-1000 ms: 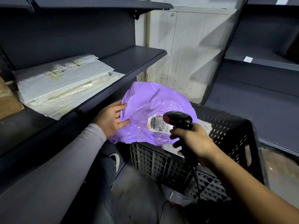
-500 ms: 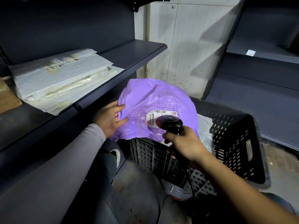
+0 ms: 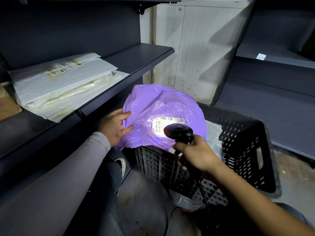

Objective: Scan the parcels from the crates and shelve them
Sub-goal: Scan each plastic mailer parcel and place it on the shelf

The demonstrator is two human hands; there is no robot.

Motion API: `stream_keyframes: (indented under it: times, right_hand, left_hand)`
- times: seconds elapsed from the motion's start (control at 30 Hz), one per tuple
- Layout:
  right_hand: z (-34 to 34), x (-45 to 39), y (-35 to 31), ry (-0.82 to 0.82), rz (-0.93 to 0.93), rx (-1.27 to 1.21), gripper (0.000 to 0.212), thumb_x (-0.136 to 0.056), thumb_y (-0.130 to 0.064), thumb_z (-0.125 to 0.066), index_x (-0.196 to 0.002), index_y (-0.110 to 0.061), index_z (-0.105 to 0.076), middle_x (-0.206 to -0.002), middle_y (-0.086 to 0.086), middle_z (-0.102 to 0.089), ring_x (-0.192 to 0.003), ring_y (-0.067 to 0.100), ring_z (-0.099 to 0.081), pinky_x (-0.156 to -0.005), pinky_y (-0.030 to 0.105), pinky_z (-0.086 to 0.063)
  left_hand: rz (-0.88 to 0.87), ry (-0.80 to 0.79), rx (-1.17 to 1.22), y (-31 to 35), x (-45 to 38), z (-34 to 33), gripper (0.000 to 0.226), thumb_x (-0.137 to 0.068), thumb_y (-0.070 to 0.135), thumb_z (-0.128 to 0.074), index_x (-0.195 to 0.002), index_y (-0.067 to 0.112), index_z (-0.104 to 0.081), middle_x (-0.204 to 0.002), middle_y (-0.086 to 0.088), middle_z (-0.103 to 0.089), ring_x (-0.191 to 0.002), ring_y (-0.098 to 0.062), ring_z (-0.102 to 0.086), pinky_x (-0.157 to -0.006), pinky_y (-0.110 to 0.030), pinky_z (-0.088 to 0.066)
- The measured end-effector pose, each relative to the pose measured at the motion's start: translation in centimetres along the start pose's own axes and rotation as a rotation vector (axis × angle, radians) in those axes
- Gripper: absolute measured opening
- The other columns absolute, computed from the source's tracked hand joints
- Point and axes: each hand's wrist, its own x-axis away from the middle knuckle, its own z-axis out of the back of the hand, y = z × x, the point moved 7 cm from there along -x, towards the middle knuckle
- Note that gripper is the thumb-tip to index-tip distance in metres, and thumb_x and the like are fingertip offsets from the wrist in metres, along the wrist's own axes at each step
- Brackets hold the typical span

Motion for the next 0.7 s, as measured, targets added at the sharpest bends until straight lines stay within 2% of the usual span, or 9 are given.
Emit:
stream_keyframes:
  times: [0.1, 0.2, 0.37, 0.43, 0.47, 0.53, 0.57, 0.63, 0.7]
  right_hand:
    - [1.0, -0.5, 0.1, 0.005, -0.022, -0.084, 0.011, -0.092, -0.009, -0.069, -0.098, -0.001, -0.064, -0.084, 0.02, -0.071, -0.062, 0.03, -0.062, -0.05, 0.034, -0.044]
    - [3.3, -2.0, -0.2, 0.07, -0.048, -0.235, 0.014, -0.093, -0.009, -0.07, -0.107, -0.006, -0.07, -0.094, 0.012, -0.07, -0.077, 0.027, -0.066, -0.052, 0.033, -0.049]
    - [8.6, -5.9, 0.7, 0.2, -0.122, -0.506, 0.022, -0.092, -0.017, -0.068, -0.113, -0.01, -0.069, -0.103, 0.011, -0.059, -0.09, 0.027, -0.059, -0.059, 0.037, -0.057]
    - [9.8, -6.8, 0.8, 0.166, -0.158, -0.565, 0.016, -0.091, -0.021, -0.064, -0.103, -0.011, -0.068, -0.094, 0.011, -0.059, -0.084, 0.027, -0.059, -0.064, 0.041, -0.06]
    - [10.0, -7.0, 0.9, 0.127, -0.188, -0.549, 0.011, -0.093, -0.021, -0.06, -0.093, -0.011, -0.065, -0.081, 0.009, -0.061, -0.072, 0.024, -0.062, -0.066, 0.046, -0.06]
    - [10.6, -7.3, 1.7, 0.089, -0.249, -0.521, 0.018, -0.096, -0.021, -0.055, -0.081, -0.012, -0.061, -0.064, 0.007, -0.062, -0.055, 0.025, -0.065, -0.07, 0.053, -0.059]
    - [10.9, -7.8, 2.5, 0.069, -0.272, -0.516, 0.017, -0.092, -0.024, -0.058, -0.082, -0.011, -0.063, -0.07, 0.011, -0.064, -0.061, 0.029, -0.067, -0.071, 0.057, -0.059]
    - [11.1, -8.4, 3.8, 0.069, -0.301, -0.508, 0.02, -0.083, -0.031, -0.063, -0.092, -0.014, -0.071, -0.094, 0.017, -0.062, -0.086, 0.039, -0.064, -0.076, 0.067, -0.055]
    - [11.0, -9.1, 4.8, 0.093, -0.302, -0.511, 0.027, -0.081, -0.036, -0.065, -0.1, -0.02, -0.074, -0.105, 0.015, -0.061, -0.093, 0.039, -0.061, -0.078, 0.064, -0.055]
  left_hand:
    - [-0.021, 0.007, -0.031, 0.0, -0.1, 0.1, 0.016, -0.097, 0.007, -0.068, -0.104, 0.021, -0.071, -0.104, 0.002, -0.075, -0.106, -0.018, -0.069, -0.087, -0.04, -0.06]
    - [-0.034, 0.031, -0.068, 0.0, -0.3, 0.3, 0.014, -0.095, 0.007, -0.072, -0.105, 0.017, -0.071, -0.112, -0.002, -0.073, -0.112, -0.021, -0.068, -0.087, -0.04, -0.061]
    - [-0.084, 0.119, -0.105, 0.2, -0.3, 0.3, 0.008, -0.097, 0.009, -0.071, -0.098, 0.017, -0.07, -0.099, 0.001, -0.069, -0.096, -0.016, -0.066, -0.089, -0.045, -0.061]
    - [-0.093, 0.162, -0.107, 0.2, -0.4, 0.5, 0.008, -0.097, 0.01, -0.071, -0.095, 0.017, -0.069, -0.094, 0.002, -0.066, -0.09, -0.015, -0.065, -0.085, -0.043, -0.062]
    - [-0.098, 0.189, -0.111, 0.2, -0.5, 0.6, 0.009, -0.097, 0.01, -0.071, -0.092, 0.017, -0.068, -0.091, 0.003, -0.064, -0.087, -0.014, -0.064, -0.081, -0.04, -0.064]
    - [-0.106, 0.229, -0.126, 0.0, -0.7, 0.8, 0.013, -0.097, 0.01, -0.071, -0.087, 0.016, -0.066, -0.087, 0.002, -0.059, -0.084, -0.016, -0.061, -0.068, -0.031, -0.065]
    - [-0.107, 0.244, -0.13, 0.0, -0.8, 0.9, 0.014, -0.098, 0.01, -0.07, -0.085, 0.016, -0.066, -0.087, 0.001, -0.059, -0.084, -0.018, -0.061, -0.064, -0.029, -0.064]
    - [-0.103, 0.272, -0.124, -0.3, -1.1, 1.2, 0.016, -0.098, 0.009, -0.069, -0.085, 0.016, -0.065, -0.089, 0.001, -0.059, -0.083, -0.02, -0.061, -0.06, -0.027, -0.063]
    - [-0.09, 0.292, -0.11, -0.6, -1.3, 1.4, 0.015, -0.098, 0.007, -0.069, -0.086, 0.015, -0.063, -0.091, 0.0, -0.058, -0.081, -0.018, -0.06, -0.059, -0.027, -0.063]
